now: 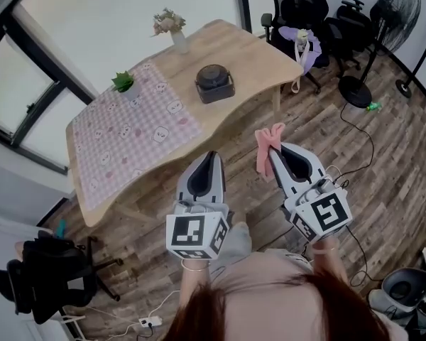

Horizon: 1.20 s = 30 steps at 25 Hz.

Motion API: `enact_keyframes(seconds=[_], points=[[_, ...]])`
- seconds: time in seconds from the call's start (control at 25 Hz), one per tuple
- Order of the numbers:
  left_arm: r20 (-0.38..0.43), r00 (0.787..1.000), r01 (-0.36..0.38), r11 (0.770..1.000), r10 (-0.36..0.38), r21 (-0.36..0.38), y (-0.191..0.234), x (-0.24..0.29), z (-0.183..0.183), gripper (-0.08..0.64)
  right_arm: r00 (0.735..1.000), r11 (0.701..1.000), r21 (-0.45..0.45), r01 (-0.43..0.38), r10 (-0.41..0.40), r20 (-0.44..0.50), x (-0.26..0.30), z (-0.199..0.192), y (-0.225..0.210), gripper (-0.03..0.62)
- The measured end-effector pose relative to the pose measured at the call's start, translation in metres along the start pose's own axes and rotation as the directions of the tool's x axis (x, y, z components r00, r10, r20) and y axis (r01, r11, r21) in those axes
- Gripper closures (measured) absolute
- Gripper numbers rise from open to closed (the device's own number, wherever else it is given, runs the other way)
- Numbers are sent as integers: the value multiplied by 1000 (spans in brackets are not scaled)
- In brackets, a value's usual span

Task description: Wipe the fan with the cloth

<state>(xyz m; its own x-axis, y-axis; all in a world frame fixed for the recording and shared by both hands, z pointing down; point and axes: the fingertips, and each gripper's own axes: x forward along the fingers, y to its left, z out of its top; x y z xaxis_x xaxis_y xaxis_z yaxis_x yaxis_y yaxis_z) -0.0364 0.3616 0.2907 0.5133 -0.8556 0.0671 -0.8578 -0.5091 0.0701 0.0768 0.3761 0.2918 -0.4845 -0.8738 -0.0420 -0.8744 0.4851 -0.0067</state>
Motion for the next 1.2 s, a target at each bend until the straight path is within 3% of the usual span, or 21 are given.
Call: enact_keyframes(seconds=[0.28,0.88,1.2], points=[[-32,999,-14,1000,13,-13,43,35,-3,545,1000,1000,14,-5,6,-6,57,-8,-13,569],[-89,994,63,996,-68,-62,136,111,-6,545,999,999,-8,34,-35,-38,179,-15,-28,569],[-132,987,79,992,-92,-100,164,136,-17,543,997,999,-23,39,-40,-68,215,-20,-31,569]])
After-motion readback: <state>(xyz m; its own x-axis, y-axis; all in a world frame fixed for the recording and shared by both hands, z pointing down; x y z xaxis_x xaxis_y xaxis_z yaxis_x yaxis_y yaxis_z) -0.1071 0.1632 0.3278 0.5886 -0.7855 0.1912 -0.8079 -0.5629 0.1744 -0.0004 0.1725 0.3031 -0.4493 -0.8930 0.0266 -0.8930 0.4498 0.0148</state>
